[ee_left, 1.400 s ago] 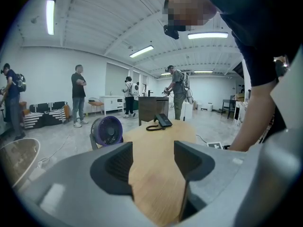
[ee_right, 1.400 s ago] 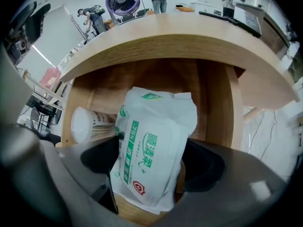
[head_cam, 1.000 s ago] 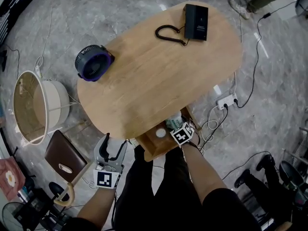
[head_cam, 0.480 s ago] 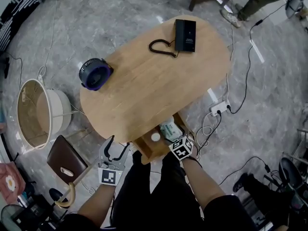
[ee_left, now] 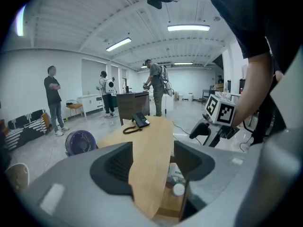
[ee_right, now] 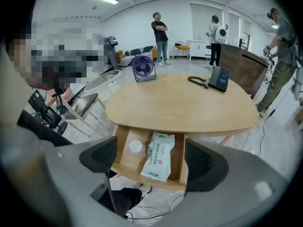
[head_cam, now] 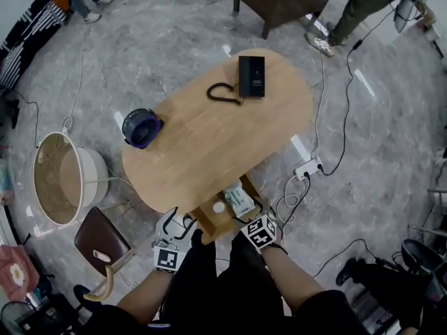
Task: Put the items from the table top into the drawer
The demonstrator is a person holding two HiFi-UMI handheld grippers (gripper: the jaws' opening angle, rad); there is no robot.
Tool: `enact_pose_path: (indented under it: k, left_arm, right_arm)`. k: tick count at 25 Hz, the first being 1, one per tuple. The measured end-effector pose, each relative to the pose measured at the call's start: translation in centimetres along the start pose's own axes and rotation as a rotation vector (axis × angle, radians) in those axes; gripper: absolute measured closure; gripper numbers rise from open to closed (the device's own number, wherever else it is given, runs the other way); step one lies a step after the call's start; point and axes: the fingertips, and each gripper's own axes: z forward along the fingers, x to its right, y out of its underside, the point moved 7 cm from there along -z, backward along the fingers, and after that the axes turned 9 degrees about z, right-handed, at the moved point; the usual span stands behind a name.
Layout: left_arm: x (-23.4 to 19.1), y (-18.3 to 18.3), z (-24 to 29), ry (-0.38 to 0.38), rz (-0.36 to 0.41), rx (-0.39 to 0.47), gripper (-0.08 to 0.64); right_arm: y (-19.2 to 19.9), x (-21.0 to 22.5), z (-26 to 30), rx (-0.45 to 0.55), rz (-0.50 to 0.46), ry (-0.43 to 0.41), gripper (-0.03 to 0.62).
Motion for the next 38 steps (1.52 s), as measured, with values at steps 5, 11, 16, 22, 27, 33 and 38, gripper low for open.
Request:
enact_pose_path:
  k: [5, 11, 16, 22, 27, 33, 38]
  left_arm:
    - [-0.3, -3.7, -1.4, -0.008, 0.014, -0.008, 0.275]
    - [-1.2, -9.9, -2.6, -0.025, 0.085, 0.04, 0.275]
    - [-2.0, -14.9, -2.7, -0.069, 0.066, 0.073, 0.275]
    - [-3.0, -21.7, -4.0, -0.163, -0.053, 0.101, 0.275]
    - [-2.6, -26.2, -6.6, -0.229, -0.101, 0.163, 0.275]
    - [-1.7, -30.7, -10.9, -0.292, -0.124, 0.242, 0.275]
    - [-2.1, -34.9, -14.6, -0.328, -0.133, 0.34, 0.275]
  right_arm:
    - [-2.1, -1.5, -6.8, 0.07, 0.012, -0.038, 0.132]
    - [-5.6, -2.4, -16.2, 0.191, -0.019, -0.077, 0.138]
    - [-9.9, -1.1, -24.6, 0.324, -0.065, -0.099, 0.153]
    - [-14.2, 0.0, -33.5, 0.491, -0.103, -0.118, 0.158]
    - [-16.3, -0.7, -38.5, 0.575, -0.149, -0.164, 0.167]
    - [-18.3, -2.2, -42.7, 0.669, -0.202, -0.213, 0.173]
    - [-21.0, -3.7, -44.6, 0.729, -0.25, -0.251, 0.179]
